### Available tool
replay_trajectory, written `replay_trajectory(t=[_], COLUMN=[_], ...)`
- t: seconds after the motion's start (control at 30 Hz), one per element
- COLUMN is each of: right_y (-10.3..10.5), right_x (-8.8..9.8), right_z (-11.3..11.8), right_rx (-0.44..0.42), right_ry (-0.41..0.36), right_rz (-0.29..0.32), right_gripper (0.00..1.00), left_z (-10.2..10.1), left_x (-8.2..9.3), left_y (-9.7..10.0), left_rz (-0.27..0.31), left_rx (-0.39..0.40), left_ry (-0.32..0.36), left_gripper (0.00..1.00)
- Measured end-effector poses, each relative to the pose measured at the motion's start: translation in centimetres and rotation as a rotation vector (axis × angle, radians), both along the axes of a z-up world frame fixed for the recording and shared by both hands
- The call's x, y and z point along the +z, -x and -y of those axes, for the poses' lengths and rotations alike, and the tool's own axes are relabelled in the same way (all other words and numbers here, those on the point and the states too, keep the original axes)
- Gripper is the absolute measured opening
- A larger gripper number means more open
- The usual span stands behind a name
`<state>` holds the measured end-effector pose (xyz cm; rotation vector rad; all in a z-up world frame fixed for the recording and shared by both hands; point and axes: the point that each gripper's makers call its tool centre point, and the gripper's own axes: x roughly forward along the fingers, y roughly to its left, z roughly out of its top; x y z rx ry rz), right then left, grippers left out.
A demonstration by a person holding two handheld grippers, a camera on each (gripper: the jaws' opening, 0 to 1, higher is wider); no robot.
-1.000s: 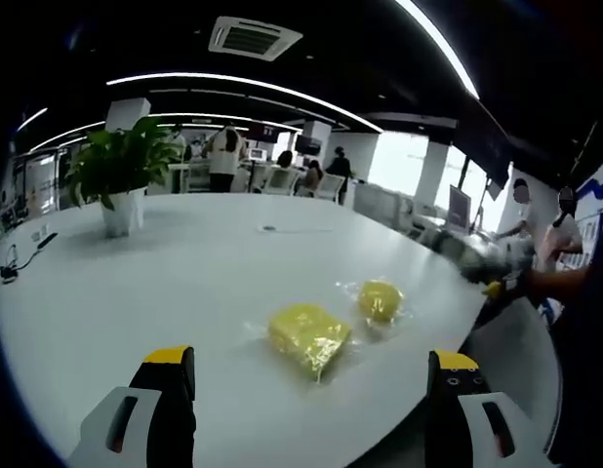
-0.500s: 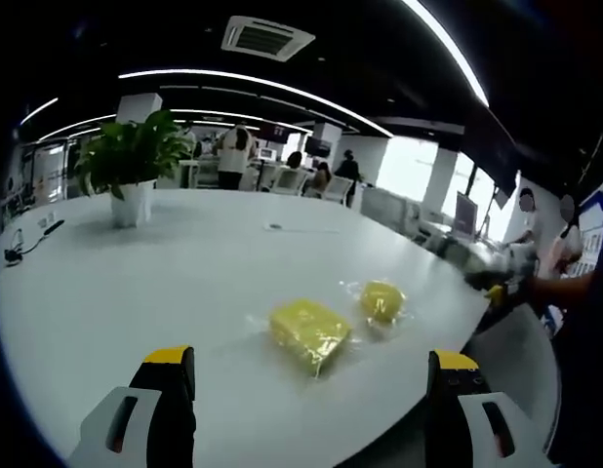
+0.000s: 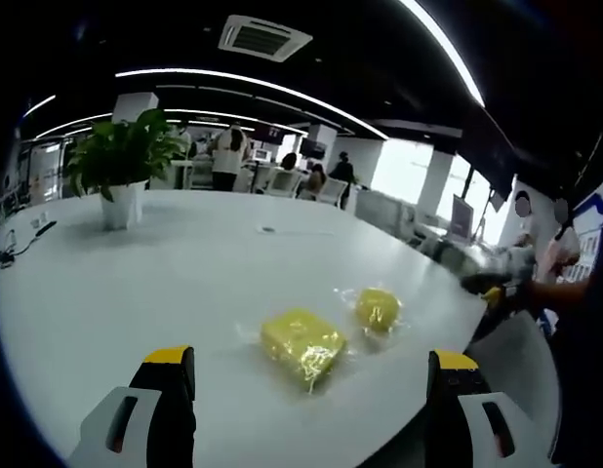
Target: Compare the silicone blocks by pressing each to a similar depth, holding the contact briefly, and releasing to observe deformation and rebound differences across the visible hardness samples.
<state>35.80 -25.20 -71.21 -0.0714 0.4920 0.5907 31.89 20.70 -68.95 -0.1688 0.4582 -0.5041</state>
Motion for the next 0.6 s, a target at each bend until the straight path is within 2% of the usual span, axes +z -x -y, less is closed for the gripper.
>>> replay_trajectory(t=[0.43,0.6], right_y=[0.3,0.7], right_x=[-0.2,-0.4], right_z=[-0.1,-0.5], right_rx=[-0.005,0.003], right_ry=[-0.018,-0.019], right_rz=[-0.002,-0.015], right_gripper=[0.97,0.97], left_z=[-1.1,-1.0], left_x=[0.4,0.9], left_y=[0.3,0.5], left_rz=[-0.002,0.002], left_rx=[0.027,0.056], left_ry=[-0.006,0.021], left_gripper=[1.00,1.00])
